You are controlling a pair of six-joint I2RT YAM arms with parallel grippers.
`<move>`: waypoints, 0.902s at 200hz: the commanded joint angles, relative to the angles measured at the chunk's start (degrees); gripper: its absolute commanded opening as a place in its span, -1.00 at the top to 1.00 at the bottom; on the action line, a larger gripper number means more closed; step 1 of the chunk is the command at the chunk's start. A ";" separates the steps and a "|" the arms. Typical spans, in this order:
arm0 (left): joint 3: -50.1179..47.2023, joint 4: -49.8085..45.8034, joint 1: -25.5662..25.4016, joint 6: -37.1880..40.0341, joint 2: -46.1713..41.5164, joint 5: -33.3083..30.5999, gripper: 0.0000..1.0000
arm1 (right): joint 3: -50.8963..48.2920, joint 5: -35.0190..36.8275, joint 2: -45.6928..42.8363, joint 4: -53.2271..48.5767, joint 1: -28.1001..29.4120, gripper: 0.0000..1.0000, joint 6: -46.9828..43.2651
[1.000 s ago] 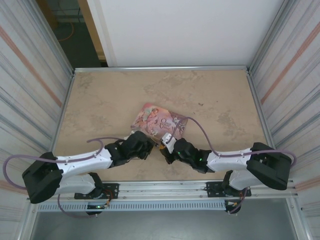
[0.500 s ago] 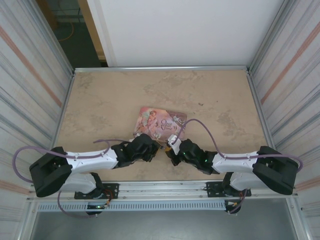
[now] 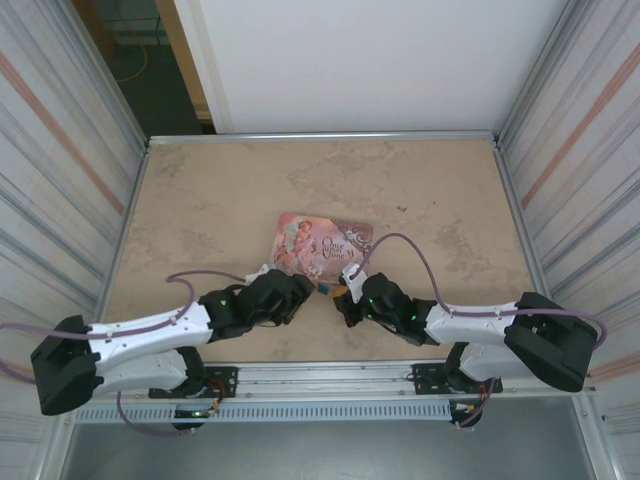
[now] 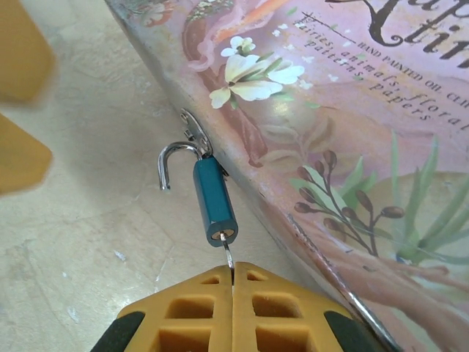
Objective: Unlock the padlock with the key
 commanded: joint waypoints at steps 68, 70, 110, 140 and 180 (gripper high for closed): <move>11.15 -18.56 -0.15 28.67 -9.77 -26.28 -0.44 | -0.11 -6.52 -1.93 -8.93 -4.13 1.00 14.34; 11.24 -18.93 -0.12 28.99 -9.87 -26.76 -0.45 | -0.11 -6.53 -1.97 -9.15 -4.25 1.00 14.52; 9.30 -18.82 2.16 39.36 -12.86 -29.76 -0.70 | 0.48 -7.40 -0.83 -10.34 -5.38 1.00 14.95; 6.92 -15.60 9.30 50.50 -16.71 -19.73 -0.87 | 1.15 -7.24 -1.52 -12.51 -5.92 0.82 14.18; 4.42 -13.18 24.00 54.75 -19.73 -0.47 -0.90 | 1.56 -7.39 -6.21 -16.21 -7.97 0.39 13.25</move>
